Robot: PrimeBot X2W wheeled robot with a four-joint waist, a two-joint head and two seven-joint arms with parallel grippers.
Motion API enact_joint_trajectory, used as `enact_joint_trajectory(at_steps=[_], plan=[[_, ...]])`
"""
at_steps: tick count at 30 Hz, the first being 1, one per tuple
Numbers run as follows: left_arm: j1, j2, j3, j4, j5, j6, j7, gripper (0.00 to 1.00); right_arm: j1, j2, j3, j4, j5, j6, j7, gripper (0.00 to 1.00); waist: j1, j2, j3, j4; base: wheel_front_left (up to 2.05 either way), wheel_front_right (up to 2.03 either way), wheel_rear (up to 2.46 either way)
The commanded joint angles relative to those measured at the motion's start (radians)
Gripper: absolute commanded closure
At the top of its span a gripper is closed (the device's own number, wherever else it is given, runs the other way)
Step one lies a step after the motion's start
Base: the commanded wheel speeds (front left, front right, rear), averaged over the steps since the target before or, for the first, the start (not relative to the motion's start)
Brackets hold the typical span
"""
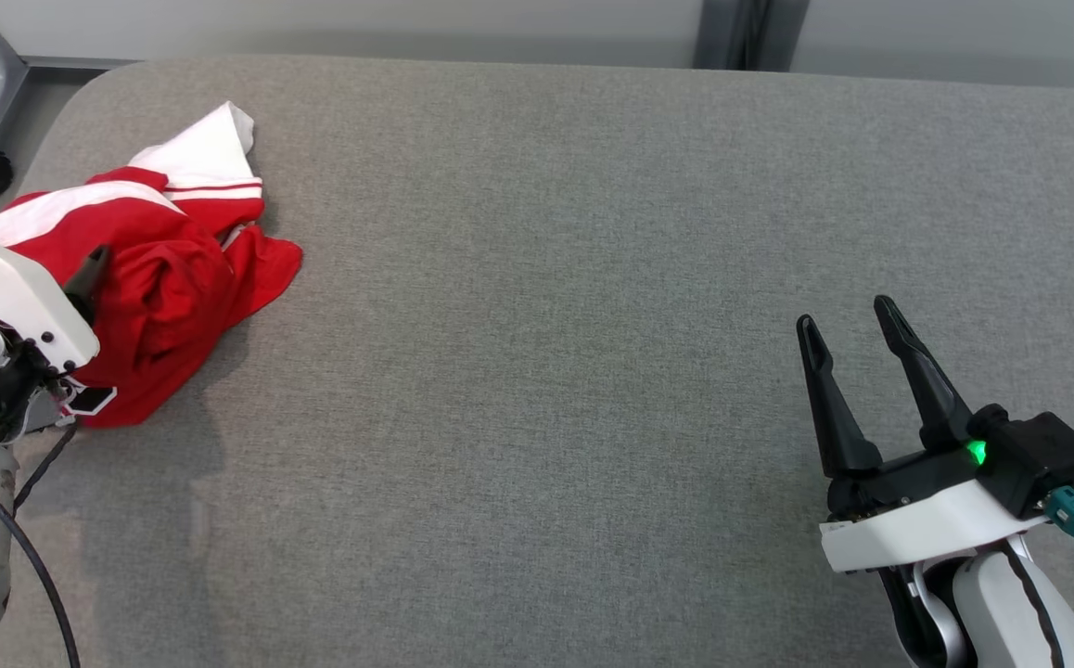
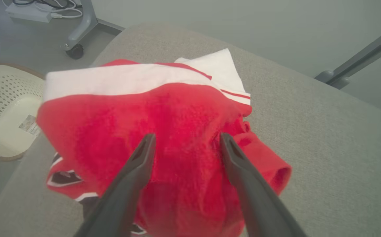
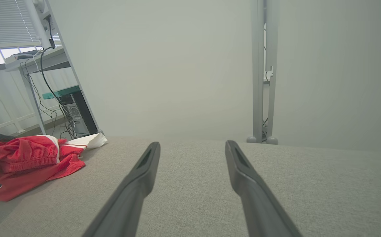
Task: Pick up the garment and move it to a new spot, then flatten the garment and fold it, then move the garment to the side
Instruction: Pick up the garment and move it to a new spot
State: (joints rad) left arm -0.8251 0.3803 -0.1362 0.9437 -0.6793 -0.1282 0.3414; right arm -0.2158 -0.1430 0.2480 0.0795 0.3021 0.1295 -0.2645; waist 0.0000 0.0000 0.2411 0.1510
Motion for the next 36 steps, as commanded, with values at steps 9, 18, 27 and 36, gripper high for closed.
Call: enact_joint_trajectory(at_steps=[9,18,27,36], plan=[[-0.026,0.021,-0.058,0.057,-0.078,-0.003,0.141,0.69,-0.018,-0.004,-0.01,-0.008,0.002,0.002,-0.001,0.0,0.0,0.0,0.034,-0.021,0.0,0.0,0.0],[-0.024,0.038,-0.112,0.045,-0.108,-0.003,0.135,1.0,-0.02,-0.004,-0.02,-0.005,-0.001,0.002,-0.001,0.0,0.0,0.0,0.031,-0.014,0.0,0.0,0.0],[-0.013,0.057,-0.175,0.005,-0.141,-0.003,0.094,1.0,-0.009,0.003,-0.018,0.006,0.0,0.002,-0.001,0.0,0.0,0.0,-0.001,-0.003,0.0,0.0,0.0],[-0.045,0.102,-0.263,-0.109,-0.166,-0.003,0.048,1.0,0.02,0.02,-0.028,0.017,0.008,0.002,-0.001,0.0,0.0,0.0,-0.079,0.0,0.0,0.0,0.0]])
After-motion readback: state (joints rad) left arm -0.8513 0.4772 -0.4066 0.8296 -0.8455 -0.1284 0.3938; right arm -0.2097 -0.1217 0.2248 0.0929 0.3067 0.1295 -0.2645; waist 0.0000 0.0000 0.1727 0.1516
